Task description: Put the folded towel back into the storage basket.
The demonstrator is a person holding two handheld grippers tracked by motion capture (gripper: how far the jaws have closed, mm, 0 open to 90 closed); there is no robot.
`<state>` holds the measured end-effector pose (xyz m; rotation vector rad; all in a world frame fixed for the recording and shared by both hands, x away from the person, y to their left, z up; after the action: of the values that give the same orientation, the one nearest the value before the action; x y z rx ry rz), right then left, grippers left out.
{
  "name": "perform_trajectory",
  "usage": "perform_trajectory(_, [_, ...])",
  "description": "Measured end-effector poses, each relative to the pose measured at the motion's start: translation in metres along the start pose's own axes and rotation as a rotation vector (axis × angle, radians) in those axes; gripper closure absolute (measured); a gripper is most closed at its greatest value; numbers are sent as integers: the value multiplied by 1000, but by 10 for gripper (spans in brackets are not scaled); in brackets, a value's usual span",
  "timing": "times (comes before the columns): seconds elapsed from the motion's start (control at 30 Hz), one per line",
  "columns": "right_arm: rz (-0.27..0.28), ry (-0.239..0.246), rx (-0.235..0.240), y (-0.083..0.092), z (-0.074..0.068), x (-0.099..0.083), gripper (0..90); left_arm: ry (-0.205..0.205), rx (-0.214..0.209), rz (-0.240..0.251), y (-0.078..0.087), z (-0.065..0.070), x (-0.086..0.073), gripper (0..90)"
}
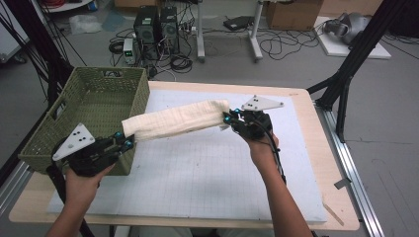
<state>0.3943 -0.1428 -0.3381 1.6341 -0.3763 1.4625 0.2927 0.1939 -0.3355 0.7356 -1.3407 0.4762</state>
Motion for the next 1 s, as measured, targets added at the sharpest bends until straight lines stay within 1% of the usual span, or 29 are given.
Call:
perform_trajectory(0.13, [10, 18, 13, -12, -7, 12, 797, -2, 22, 5, 10, -6, 0, 777])
perform_trajectory(0.27, [8, 28, 21, -24, -13, 24, 797, -2, 43, 14, 19, -12, 1, 778])
perform_trajectory(0.57, [20, 34, 38, -55, -25, 54, 798, 2, 86, 18, 37, -27, 0, 778])
perform_trajectory(0.7, [17, 42, 46, -70, -33, 67, 799, 5, 104, 18, 46, -33, -3, 778])
perform_trajectory(0.83, [12, 61, 51, -85, -42, 78, 798, 5, 123, 15, 54, -38, -5, 778])
perform_trajectory(1.0, [14, 77, 71, -106, -56, 93, 799, 7, 158, 15, 69, -50, -6, 778])
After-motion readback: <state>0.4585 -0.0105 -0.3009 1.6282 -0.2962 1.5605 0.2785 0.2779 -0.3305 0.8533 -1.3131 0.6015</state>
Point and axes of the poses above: each handheld gripper's, and its own axes: y roughly backward along the jaws, x roughly out of its top, z roughly to its right, the point moved 6 cm from there along -y, roughly forward along the jaws, and after that the axes turned 5 degrees about -x, right-handed, at the moved point
